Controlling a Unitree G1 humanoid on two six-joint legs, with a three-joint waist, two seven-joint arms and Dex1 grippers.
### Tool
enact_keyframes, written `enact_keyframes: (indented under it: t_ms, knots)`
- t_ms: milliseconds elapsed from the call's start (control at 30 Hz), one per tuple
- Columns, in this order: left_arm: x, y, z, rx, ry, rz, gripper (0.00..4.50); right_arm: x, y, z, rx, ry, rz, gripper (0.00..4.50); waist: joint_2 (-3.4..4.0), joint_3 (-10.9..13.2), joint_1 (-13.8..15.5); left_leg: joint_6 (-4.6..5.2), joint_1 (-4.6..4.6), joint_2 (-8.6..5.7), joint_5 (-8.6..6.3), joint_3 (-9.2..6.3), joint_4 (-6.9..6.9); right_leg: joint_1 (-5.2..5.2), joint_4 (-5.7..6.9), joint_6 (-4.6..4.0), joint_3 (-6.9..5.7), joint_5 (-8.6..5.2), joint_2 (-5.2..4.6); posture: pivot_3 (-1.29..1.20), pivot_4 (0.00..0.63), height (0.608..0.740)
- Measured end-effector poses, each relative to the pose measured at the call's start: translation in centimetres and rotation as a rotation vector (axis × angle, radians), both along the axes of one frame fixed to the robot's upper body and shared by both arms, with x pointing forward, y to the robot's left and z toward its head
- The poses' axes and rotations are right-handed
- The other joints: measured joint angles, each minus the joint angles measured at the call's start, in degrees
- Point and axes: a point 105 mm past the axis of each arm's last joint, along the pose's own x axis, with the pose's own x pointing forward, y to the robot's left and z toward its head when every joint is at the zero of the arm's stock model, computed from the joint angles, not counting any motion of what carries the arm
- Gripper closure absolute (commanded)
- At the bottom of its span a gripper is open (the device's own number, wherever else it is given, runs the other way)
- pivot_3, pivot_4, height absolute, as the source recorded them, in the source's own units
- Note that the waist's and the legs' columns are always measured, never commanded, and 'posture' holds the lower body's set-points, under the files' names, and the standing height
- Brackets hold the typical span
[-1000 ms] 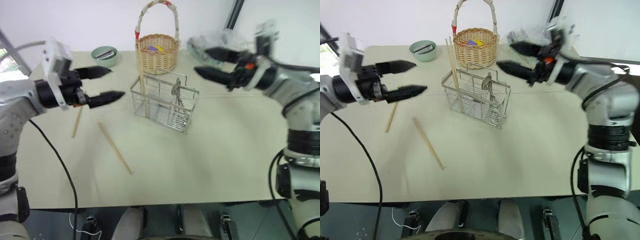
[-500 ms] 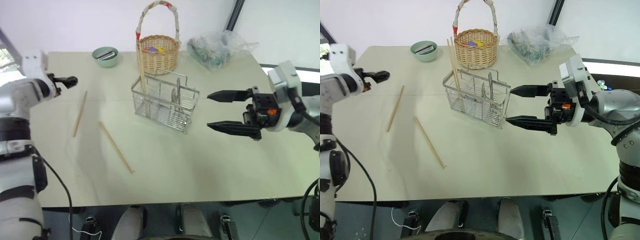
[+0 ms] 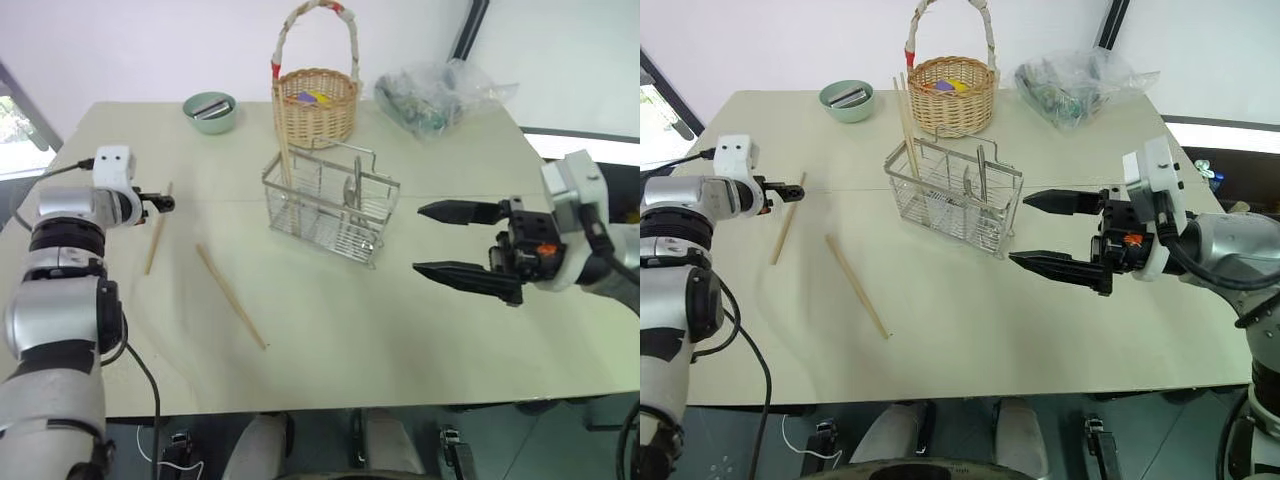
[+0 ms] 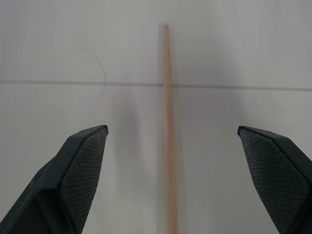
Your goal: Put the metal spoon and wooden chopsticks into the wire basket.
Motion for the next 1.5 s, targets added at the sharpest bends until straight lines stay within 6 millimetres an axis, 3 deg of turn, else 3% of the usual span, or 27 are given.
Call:
enact_keyframes:
  t_ms: [233,467,567,800,1200,1300,1400,1500]
  knots:
    - [-0.6,-0.5,-2.3,-0.017,0.081,-0.002,0.0,-0.6,0.1,-0.1,0.013,0.007,-0.018,0.22,-0.14,-0.03,0.9,0.0,0.01,0.02,0.0,0.0,0.02,-0.01,0.04,0.02,0.0,0.01,0.01,0.0,0.15,0.678]
    - [-0.7,-0.4,-2.2,-0.043,0.09,0.035,0.0,-0.3,0.0,0.0,0.024,0.008,-0.048,0.22,-0.19,-0.07,0.88,0.0,0.04,0.01,0.0,0.02,0.01,0.01,0.04,0.02,0.0,0.01,0.0,0.0,0.15,0.678]
    - [-0.8,-0.3,-2.4,-0.03,0.101,0.03,0.93,-0.2,-0.1,0.0,0.029,0.006,-0.06,0.19,-0.19,-0.07,0.85,0.0,0.07,0.02,0.0,0.02,0.01,0.01,0.06,0.02,0.0,0.01,0.01,0.0,0.15,0.678]
    - [-0.8,-0.1,-2.5,-0.017,0.104,0.033,4.48,-0.1,-0.1,0.2,0.038,0.002,-0.063,0.19,-0.2,-0.11,1.05,0.0,0.09,0.0,0.0,0.02,0.03,0.07,0.06,0.02,0.0,0.01,-0.01,0.0,0.15,0.678]
    - [-0.1,-0.3,-1.5,-0.093,0.012,0.056,4.48,-0.1,-0.1,-0.2,0.029,0.001,-0.061,0.19,-0.22,-0.11,1.04,0.0,0.05,0.01,0.0,-0.02,0.04,0.04,0.07,0.02,-0.03,0.01,0.0,0.0,0.15,0.678]
    - [2.0,-1.3,2.4,-0.087,-0.23,-0.03,4.48,-0.2,-0.3,-0.6,0.015,0.011,-0.063,0.19,-0.34,-0.07,1.09,-0.01,-0.08,0.01,0.01,-0.06,0.08,-0.03,0.05,0.01,-0.05,0.02,-0.03,0.0,0.15,0.678]
    - [3.4,-3.7,9.4,-0.176,-0.564,-0.139,4.48,-0.2,-0.4,-0.6,0.011,0.009,-0.069,0.19,-0.35,-0.07,1.03,-0.02,-0.28,0.01,0.01,-0.05,0.14,-0.16,-0.01,0.02,-0.04,0.05,-0.1,0.0,0.15,0.678]
    - [2.5,-6.6,16.9,-0.31,-0.883,-0.269,4.48,-0.1,-0.5,-0.7,0.01,0.008,-0.078,0.19,-0.32,-0.1,0.94,-0.23,-0.44,0.01,0.13,-0.03,0.2,-0.25,-0.06,0.03,-0.04,0.09,-0.1,0.0,0.15,0.678]
